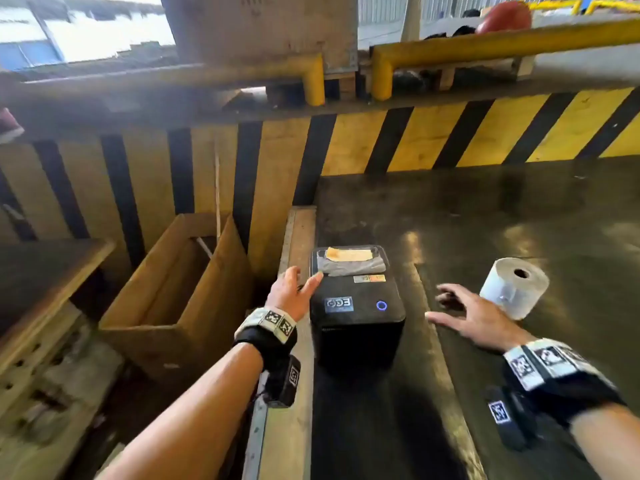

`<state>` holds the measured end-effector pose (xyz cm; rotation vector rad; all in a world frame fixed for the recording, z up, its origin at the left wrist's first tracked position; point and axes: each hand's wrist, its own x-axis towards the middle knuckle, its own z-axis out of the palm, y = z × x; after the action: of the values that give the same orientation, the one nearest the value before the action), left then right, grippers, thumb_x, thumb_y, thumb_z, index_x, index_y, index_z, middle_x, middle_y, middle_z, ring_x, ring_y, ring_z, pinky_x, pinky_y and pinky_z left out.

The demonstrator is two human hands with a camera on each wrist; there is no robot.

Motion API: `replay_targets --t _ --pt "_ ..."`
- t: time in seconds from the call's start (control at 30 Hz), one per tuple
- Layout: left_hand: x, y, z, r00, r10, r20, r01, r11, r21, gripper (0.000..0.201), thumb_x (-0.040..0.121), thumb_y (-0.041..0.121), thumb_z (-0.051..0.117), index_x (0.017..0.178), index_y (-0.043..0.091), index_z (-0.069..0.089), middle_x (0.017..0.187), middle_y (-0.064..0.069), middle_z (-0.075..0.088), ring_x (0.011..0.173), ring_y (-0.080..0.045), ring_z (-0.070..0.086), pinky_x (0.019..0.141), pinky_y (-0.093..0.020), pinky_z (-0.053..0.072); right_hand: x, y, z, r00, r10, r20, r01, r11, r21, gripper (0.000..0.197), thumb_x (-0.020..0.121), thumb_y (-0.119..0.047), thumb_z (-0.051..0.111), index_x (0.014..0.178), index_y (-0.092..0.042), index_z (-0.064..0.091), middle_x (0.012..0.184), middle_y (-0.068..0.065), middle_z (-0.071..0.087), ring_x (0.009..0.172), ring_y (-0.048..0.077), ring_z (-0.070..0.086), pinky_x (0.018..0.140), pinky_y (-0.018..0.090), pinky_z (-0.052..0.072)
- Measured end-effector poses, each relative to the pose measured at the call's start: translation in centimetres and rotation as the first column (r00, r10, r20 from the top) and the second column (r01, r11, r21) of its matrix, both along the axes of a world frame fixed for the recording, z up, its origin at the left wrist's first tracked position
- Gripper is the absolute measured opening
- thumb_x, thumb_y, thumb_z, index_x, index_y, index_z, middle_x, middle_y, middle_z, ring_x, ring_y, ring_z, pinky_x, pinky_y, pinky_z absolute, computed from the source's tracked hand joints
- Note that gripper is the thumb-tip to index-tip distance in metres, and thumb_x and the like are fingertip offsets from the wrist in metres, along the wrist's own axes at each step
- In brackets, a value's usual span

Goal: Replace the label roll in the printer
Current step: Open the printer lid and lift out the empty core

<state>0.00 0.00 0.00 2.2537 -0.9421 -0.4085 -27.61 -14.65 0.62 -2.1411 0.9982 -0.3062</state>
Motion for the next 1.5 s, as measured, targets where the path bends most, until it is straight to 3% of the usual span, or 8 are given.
replay_targets --t 0.17,0.27,0.47,0.7,0.93,1.13,1.3,1.5 --pt "-1.2 0.2 -1.7 0.989 -0.062 -0.132 0.085 0.981 0.174 0.075 0.088 0.060 0.037 0.144 0.012 0.028 0.148 -0.012 0.041 0.133 -0.029 0.042 0.113 -0.035 0.032 4.5 -0.9 -0.8 0.966 0.239 -0.099 -0.236 0.971 0.044 0.104 0.064 -0.051 0.075 0.145 -0.020 0.019 0.151 0.007 0.034 0.138 0.016 0.034 0.112 0.028 0.025" --pt "-2.0 1.0 -2.1 0.981 -0.120 -0.155 0.138 0.984 0.112 0.063 0.089 0.055 0.042 0.140 0.018 0.034 0.141 -0.007 0.050 0.124 -0.024 0.051 0.100 -0.024 0.035 5.4 -0.8 -2.5 0.942 0.305 -0.137 -0.295 0.951 0.088 0.114 0.063 -0.051 0.077 0.147 -0.018 0.007 0.156 0.005 0.021 0.143 0.016 0.023 0.114 0.026 0.018" --pt "-2.9 2.6 -2.3 0.969 -0.182 -0.168 0.206 0.969 0.138 0.083 0.079 0.045 0.066 0.145 0.020 0.020 0.141 -0.006 0.049 0.126 -0.023 0.050 0.097 -0.025 0.038 6.1 -0.7 -4.8 0.960 0.277 -0.051 -0.273 0.959 0.070 0.118 0.064 -0.042 0.080 0.148 -0.019 0.001 0.147 0.005 0.042 0.132 0.015 0.042 0.100 0.012 0.024" --pt "-2.6 2.6 -3.4 0.973 -0.169 -0.158 0.183 0.980 0.079 0.087 0.072 0.036 0.076 0.141 0.022 0.025 0.139 -0.005 0.051 0.125 -0.020 0.051 0.099 -0.026 0.039 6.0 -0.5 -5.7 0.959 0.268 -0.090 -0.266 0.963 0.033 0.116 0.066 -0.058 0.070 0.146 -0.029 -0.009 0.135 0.011 0.056 0.120 0.025 0.056 0.106 0.034 0.039" --pt "-2.4 2.5 -3.6 0.967 -0.207 -0.151 0.210 0.978 0.008 0.087 0.073 0.033 0.076 0.141 0.022 0.024 0.141 -0.002 0.050 0.126 -0.017 0.049 0.093 -0.020 0.037 5.9 -0.5 -5.6 0.961 0.255 -0.107 -0.255 0.967 0.008 0.119 0.058 -0.071 0.062 0.145 -0.032 -0.009 0.133 0.011 0.058 0.118 0.027 0.058 0.105 0.037 0.042" --pt "-2.1 2.3 -3.0 0.972 -0.205 -0.112 0.202 0.979 -0.036 0.084 0.076 0.040 0.071 0.144 0.028 0.022 0.136 -0.001 0.054 0.116 -0.011 0.052 0.092 -0.020 0.040 5.8 0.0 -4.8 0.986 0.149 -0.074 -0.151 0.988 -0.021 0.104 0.070 -0.057 0.066 0.146 -0.024 0.005 0.132 0.012 0.058 0.120 0.029 0.056 0.100 0.032 0.040" --pt "-2.0 1.4 -1.3 0.995 -0.090 -0.047 0.083 0.987 -0.139 0.074 0.075 0.050 0.068 0.139 0.030 0.037 0.120 0.008 0.060 0.104 -0.012 0.057 0.092 -0.026 0.046 6.6 0.4 -3.2 1.000 0.026 -0.006 -0.026 0.995 -0.099 0.082 0.077 -0.059 0.054 0.142 -0.020 0.021 0.110 0.019 0.068 0.103 0.037 0.062 0.085 0.038 0.046" --pt "-0.7 -1.5 2.0 0.994 0.106 0.035 -0.096 0.972 -0.215 0.061 0.064 0.067 0.066 0.105 0.023 0.066 0.102 0.002 0.071 0.095 -0.014 0.065 0.086 -0.029 0.054 8.5 0.2 -0.9 0.973 -0.037 0.228 0.102 0.954 -0.281 0.057 0.085 -0.041 0.056 0.127 -0.010 0.035 0.123 0.013 0.061 0.106 0.035 0.062 0.085 0.044 0.051"
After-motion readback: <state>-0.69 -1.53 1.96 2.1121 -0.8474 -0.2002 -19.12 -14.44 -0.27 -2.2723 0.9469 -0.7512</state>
